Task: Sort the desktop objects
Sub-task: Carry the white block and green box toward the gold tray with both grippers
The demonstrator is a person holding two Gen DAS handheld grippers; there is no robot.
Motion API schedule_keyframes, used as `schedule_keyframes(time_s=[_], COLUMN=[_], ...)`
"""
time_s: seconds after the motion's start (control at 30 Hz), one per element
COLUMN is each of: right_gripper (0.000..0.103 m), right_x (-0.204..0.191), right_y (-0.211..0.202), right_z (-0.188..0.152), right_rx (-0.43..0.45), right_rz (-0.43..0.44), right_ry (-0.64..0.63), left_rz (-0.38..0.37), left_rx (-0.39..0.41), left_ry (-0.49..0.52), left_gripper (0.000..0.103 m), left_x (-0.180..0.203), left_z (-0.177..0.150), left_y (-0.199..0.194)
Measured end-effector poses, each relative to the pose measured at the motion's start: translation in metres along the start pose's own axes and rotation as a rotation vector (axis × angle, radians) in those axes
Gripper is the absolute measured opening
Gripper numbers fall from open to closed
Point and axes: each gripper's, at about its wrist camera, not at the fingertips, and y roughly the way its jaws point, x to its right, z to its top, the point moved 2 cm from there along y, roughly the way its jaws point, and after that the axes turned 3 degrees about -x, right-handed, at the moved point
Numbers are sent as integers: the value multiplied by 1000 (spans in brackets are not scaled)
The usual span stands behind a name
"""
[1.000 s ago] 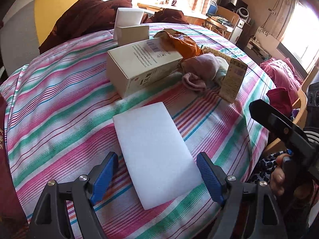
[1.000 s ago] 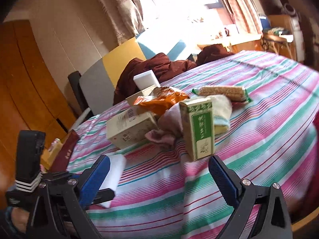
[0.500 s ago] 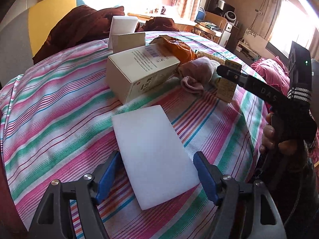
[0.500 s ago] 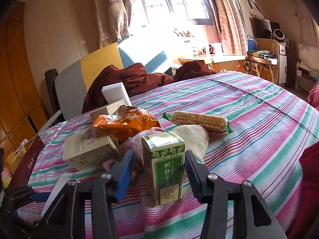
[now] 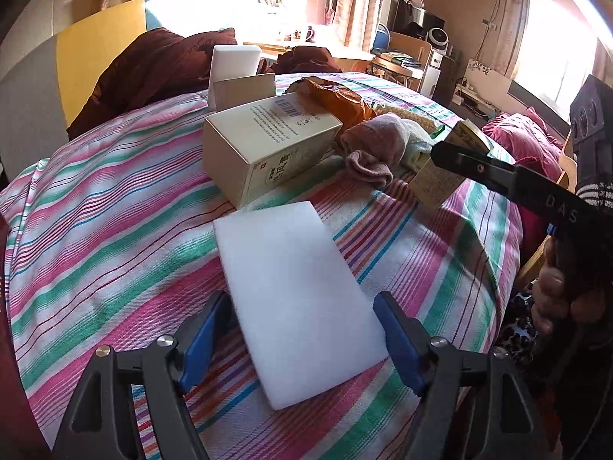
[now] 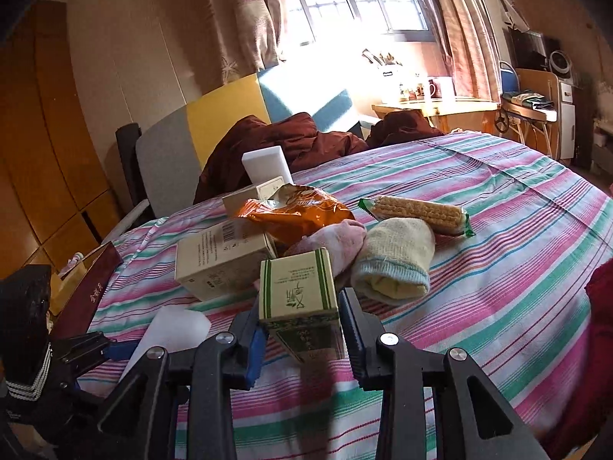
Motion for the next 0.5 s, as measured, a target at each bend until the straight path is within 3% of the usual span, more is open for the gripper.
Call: schedule_keyframes(time_s=[0.5], right_gripper=[36], right_x=[-67], right_y=[3], right_z=[-14], right_rx=[-77], right_rz=[82], right_ry=[-130], left_rz=[-6], left_rx=[53], left_ry=[-116], left_gripper=[70], left_x=[-39], left_z=[-25], left_y=[-39])
